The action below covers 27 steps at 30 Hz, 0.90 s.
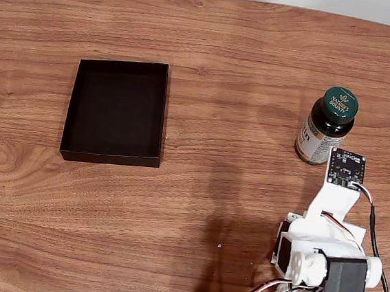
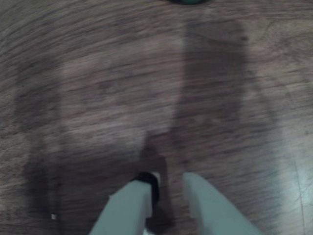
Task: Pick up the pill bottle and place it in the black box.
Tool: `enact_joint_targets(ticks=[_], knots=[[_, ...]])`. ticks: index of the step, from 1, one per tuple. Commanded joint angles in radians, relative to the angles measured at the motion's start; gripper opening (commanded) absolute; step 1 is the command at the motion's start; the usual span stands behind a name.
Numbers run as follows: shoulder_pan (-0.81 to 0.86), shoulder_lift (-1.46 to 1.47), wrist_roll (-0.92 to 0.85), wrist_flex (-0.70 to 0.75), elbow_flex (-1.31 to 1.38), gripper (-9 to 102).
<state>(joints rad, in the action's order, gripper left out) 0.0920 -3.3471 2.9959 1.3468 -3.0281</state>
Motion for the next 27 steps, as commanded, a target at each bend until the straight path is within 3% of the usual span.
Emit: enact_joint_targets(ticks=[1, 27], knots=[[0.057, 0.011, -0.032, 0.155, -0.002, 3], [0.044, 0.011, -0.032, 0.155, -0.002, 6]])
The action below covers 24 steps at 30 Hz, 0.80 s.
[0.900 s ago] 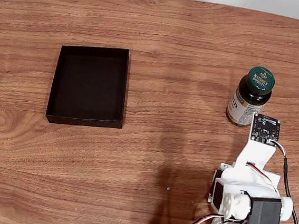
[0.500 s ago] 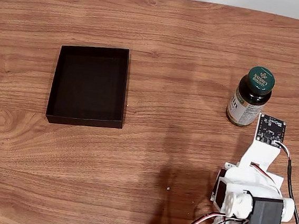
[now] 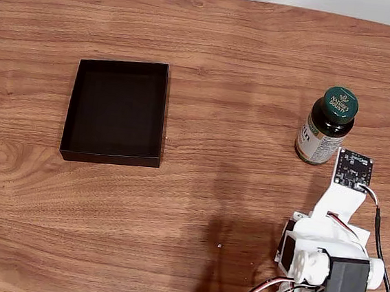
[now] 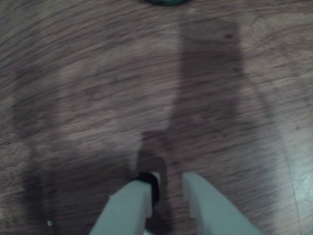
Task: Pick up the pill bottle and place it in the black box.
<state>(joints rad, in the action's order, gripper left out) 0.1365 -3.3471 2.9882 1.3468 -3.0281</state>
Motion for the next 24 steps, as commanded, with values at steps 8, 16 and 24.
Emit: enact_joint_targets(ticks=[8, 16, 24], knots=[[0.003, 0.011, 0.101, 0.107, -0.002, 12], [0.043, 0.037, 0.218, -0.187, 0.000, 12], [0.081, 0.276, 0.212, -0.710, 0.000, 28]])
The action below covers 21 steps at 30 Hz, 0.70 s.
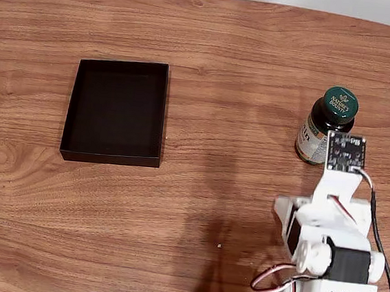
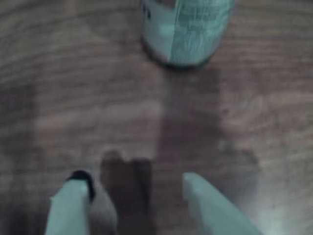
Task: Pick up the pill bottle and place it in the black box.
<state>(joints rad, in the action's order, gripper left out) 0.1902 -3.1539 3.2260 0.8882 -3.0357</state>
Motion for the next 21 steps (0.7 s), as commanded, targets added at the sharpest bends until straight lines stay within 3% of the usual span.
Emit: enact_joint_targets(ticks=[1, 5, 13, 21], knots=[[0.037, 0.110, -0.046, -0.325, 0.008, 30], [0.055, 0.189, -0.078, -0.548, 0.008, 35], [0.081, 0.388, -0.138, -0.838, 0.015, 38], [0.132, 0.603, -0.153, -1.023, 0.067, 43]])
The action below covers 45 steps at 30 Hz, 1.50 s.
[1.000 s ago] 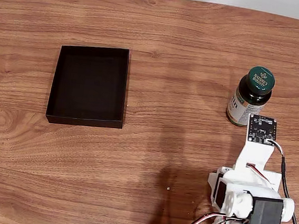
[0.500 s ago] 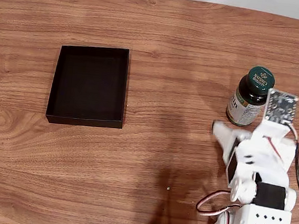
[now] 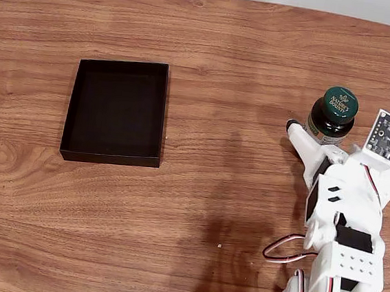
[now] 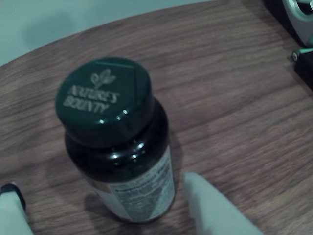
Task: Pick up the pill bottle and place it in the black box.
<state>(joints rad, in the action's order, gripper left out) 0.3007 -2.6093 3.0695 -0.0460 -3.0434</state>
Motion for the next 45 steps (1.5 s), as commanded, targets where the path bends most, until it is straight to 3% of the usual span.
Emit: enact_joint_targets(ticks=[1, 12, 27, 45], knots=[[0.026, 0.075, 0.008, -0.109, 0.075, 44], [0.071, 0.278, 0.018, -0.308, 0.075, 46], [0.002, 0.534, 0.034, -0.557, 0.126, 47], [-0.048, 0.844, 0.064, -0.706, 0.295, 44]])
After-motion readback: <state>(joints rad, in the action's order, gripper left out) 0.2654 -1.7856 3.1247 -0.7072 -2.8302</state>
